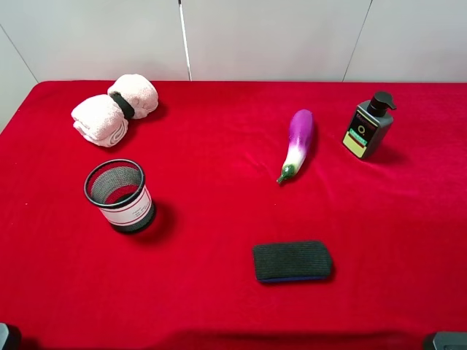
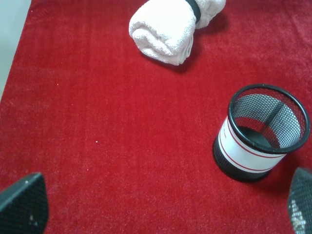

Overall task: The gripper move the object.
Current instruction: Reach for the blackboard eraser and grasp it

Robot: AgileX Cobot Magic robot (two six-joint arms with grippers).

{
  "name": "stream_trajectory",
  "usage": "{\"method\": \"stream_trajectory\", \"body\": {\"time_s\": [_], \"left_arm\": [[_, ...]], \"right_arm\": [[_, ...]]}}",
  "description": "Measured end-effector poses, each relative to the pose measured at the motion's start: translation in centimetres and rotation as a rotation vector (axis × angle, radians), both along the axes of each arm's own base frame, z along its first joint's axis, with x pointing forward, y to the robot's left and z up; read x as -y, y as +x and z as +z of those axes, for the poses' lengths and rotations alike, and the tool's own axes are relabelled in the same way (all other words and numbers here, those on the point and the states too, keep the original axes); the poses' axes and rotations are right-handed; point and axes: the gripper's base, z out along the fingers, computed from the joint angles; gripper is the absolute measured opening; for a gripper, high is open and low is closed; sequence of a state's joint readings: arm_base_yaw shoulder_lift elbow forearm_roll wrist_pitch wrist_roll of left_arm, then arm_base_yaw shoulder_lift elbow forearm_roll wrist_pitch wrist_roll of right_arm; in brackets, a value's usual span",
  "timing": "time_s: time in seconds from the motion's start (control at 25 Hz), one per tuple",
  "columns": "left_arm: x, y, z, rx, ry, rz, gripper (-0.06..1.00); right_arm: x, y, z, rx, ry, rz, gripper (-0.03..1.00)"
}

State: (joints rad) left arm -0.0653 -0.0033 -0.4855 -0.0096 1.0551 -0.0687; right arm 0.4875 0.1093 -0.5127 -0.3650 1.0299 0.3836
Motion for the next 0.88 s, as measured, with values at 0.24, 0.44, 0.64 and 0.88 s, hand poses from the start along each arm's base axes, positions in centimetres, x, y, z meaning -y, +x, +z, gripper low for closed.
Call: {"method": "stream_trajectory", "body": {"time_s": [0.24,0.44,0.64,0.88], "left_arm": [[0.0,0.0,0.0,0.000,0.000,0.000,0.98],[0.0,0.0,0.0,0.000,0.000,0.000,0.98],[0.0,0.0,0.0,0.000,0.000,0.000,0.98],[0.0,0.0,0.0,0.000,0.000,0.000,0.98]], "right_arm": [[-1.2,1.7,0.7,0.001,-0.008,0.034,0.69],[-1.9,2.8,0.9,-0.001,-0.013,0.054,0.69],[-2.5,3.7,1.1,0.001,-0.015,0.073,0.69],[-2.8,4.1,1.1,0.001,-0.012,0.081,0.69]]}}
